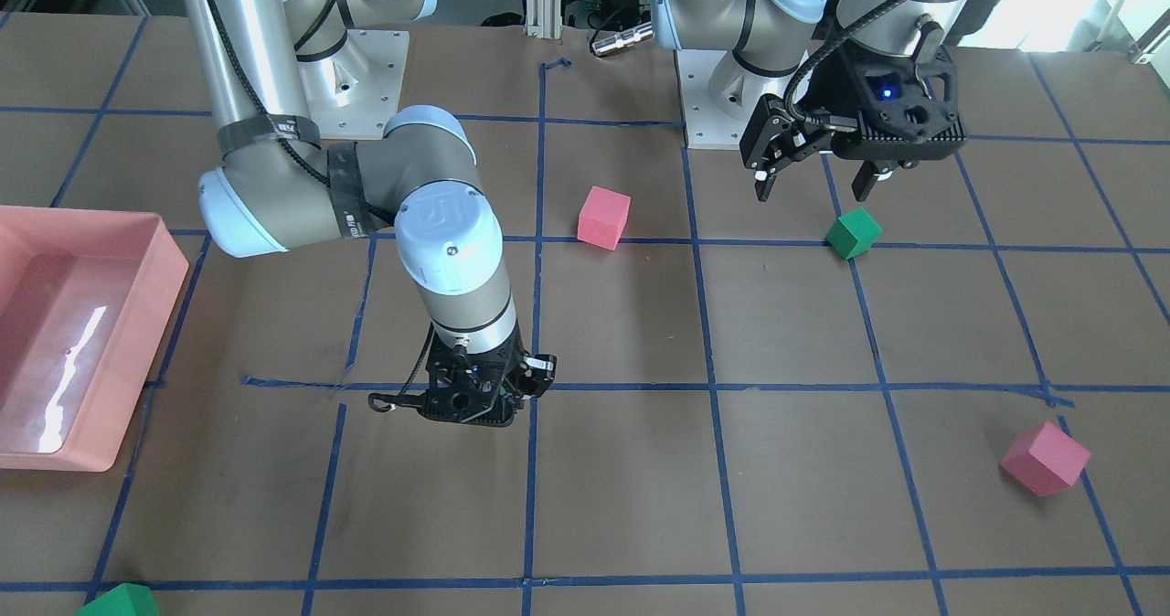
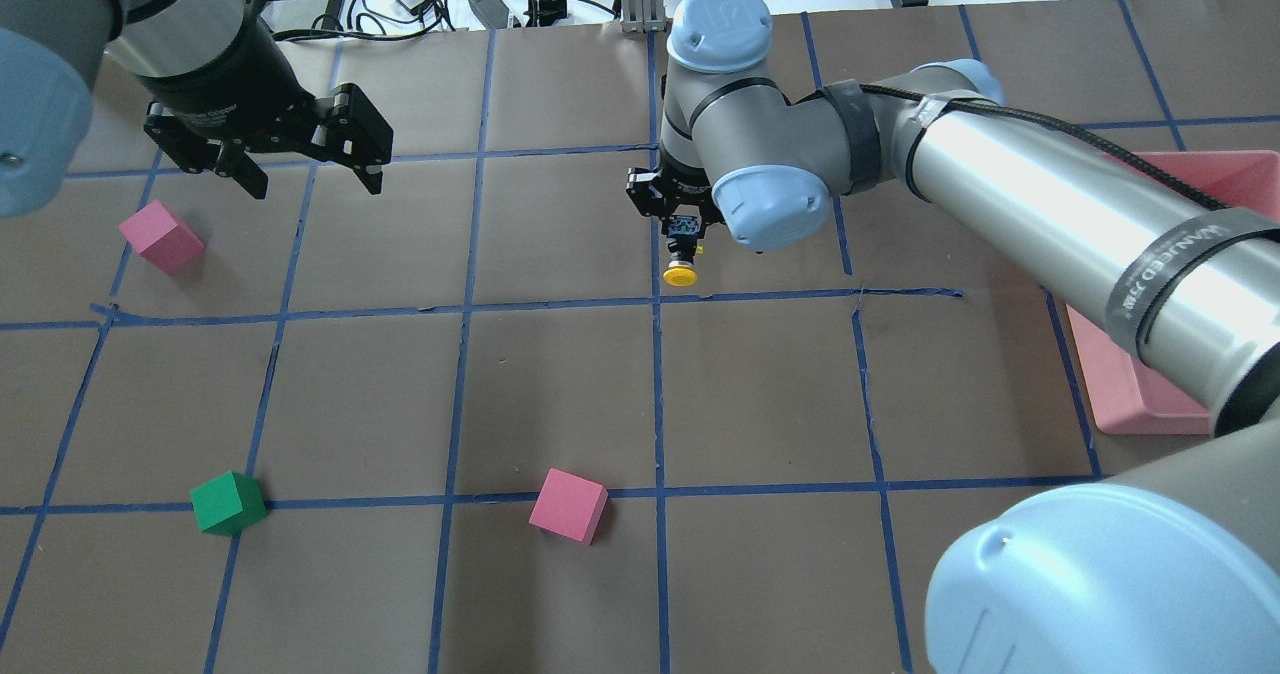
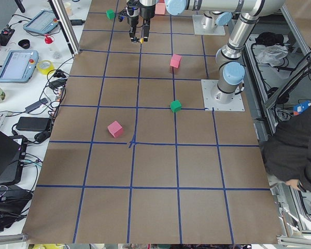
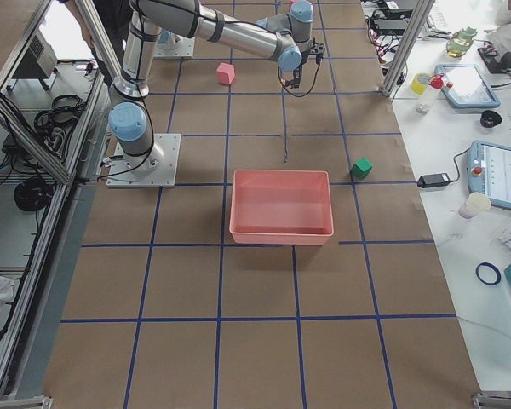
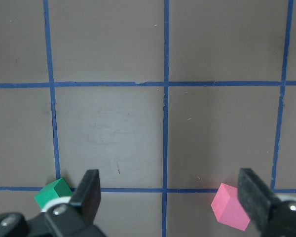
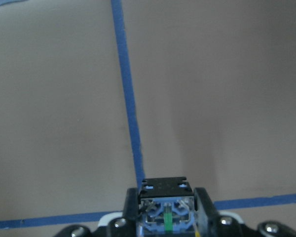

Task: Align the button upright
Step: 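Carry the switch to the table center and set it down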

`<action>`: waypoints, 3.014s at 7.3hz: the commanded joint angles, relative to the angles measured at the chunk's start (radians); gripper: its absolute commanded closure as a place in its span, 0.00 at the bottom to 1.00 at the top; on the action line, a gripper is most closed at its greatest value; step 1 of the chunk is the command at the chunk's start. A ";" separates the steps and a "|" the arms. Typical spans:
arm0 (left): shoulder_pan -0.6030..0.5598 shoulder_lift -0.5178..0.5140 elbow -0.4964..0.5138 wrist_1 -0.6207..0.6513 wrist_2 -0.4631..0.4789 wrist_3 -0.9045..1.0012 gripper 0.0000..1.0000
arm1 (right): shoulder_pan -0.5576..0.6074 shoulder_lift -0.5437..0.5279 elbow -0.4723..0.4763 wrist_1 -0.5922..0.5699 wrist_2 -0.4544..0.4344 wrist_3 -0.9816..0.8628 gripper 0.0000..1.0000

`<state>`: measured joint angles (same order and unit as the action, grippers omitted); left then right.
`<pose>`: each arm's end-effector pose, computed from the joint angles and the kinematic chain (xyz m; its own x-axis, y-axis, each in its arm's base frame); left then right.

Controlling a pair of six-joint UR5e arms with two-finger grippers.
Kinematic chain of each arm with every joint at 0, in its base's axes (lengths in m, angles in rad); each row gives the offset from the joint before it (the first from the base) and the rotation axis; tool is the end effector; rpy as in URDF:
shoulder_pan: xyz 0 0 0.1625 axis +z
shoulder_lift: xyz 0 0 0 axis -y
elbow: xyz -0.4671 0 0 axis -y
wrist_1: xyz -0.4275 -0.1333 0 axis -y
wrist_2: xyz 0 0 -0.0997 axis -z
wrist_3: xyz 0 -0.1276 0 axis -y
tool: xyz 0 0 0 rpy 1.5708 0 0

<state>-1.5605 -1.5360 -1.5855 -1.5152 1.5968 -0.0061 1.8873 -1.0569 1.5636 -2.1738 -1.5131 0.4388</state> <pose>-0.1246 -0.5215 0.5183 -0.9995 -0.0183 -0.0255 -0.0164 0.9970 -0.0758 0.3562 -0.6356 0.2446 -0.9889 0.1158 -0.0928 0.1219 0.9906 -0.0627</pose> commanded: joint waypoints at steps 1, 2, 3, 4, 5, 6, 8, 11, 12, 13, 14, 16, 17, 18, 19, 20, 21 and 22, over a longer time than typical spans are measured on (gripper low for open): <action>0.000 -0.004 -0.001 0.004 0.000 0.000 0.00 | 0.062 0.034 -0.011 -0.024 -0.001 0.011 1.00; 0.000 -0.004 -0.001 0.004 0.000 0.000 0.00 | 0.067 0.043 -0.010 -0.044 -0.001 0.005 1.00; 0.000 -0.004 -0.001 0.004 0.000 0.000 0.00 | 0.067 0.060 -0.008 -0.044 -0.008 -0.033 1.00; 0.000 -0.004 -0.001 0.004 0.002 0.000 0.00 | 0.067 0.064 -0.008 -0.046 -0.009 -0.043 1.00; 0.002 -0.006 -0.001 0.004 0.000 0.001 0.00 | 0.067 0.069 -0.004 -0.046 -0.013 -0.046 1.00; 0.000 -0.006 -0.001 0.004 0.000 0.001 0.00 | 0.067 0.075 -0.005 -0.052 -0.012 -0.048 1.00; 0.000 -0.010 -0.001 0.004 -0.001 0.001 0.00 | 0.067 0.081 0.003 -0.073 -0.006 -0.049 1.00; 0.000 -0.010 -0.001 0.006 -0.001 0.001 0.00 | 0.067 0.087 0.004 -0.080 -0.016 -0.058 0.93; 0.000 -0.010 -0.001 0.004 0.000 0.001 0.00 | 0.067 0.087 0.004 -0.080 -0.016 -0.067 0.85; 0.002 -0.010 0.001 0.006 -0.001 0.001 0.00 | 0.067 0.089 0.006 -0.080 -0.013 -0.066 0.77; 0.000 -0.009 0.001 0.004 0.002 0.001 0.00 | 0.067 0.087 0.006 -0.080 -0.003 -0.060 0.69; 0.002 -0.010 0.002 0.004 0.000 0.001 0.00 | 0.067 0.087 0.007 -0.078 -0.001 -0.058 0.63; 0.003 -0.010 0.010 0.004 -0.001 0.003 0.00 | 0.067 0.089 0.013 -0.077 -0.001 -0.058 0.57; 0.003 -0.012 0.019 0.004 -0.003 0.003 0.00 | 0.067 0.086 0.015 -0.078 -0.002 -0.058 0.45; 0.003 -0.010 0.028 0.004 -0.003 0.002 0.00 | 0.067 0.084 0.016 -0.078 -0.001 -0.058 0.39; 0.002 -0.012 0.036 0.003 -0.008 0.000 0.00 | 0.067 0.080 0.016 -0.077 -0.001 -0.058 0.31; 0.000 -0.015 0.039 0.003 -0.014 -0.005 0.00 | 0.067 0.066 0.016 -0.071 -0.001 -0.057 0.23; -0.004 -0.015 0.050 0.003 -0.015 -0.014 0.00 | 0.066 0.034 0.012 -0.066 -0.013 -0.072 0.13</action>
<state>-1.5604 -1.5497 -1.5465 -1.5123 1.5854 -0.0109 1.9540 -0.9926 1.5788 -2.2456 -1.5168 0.3781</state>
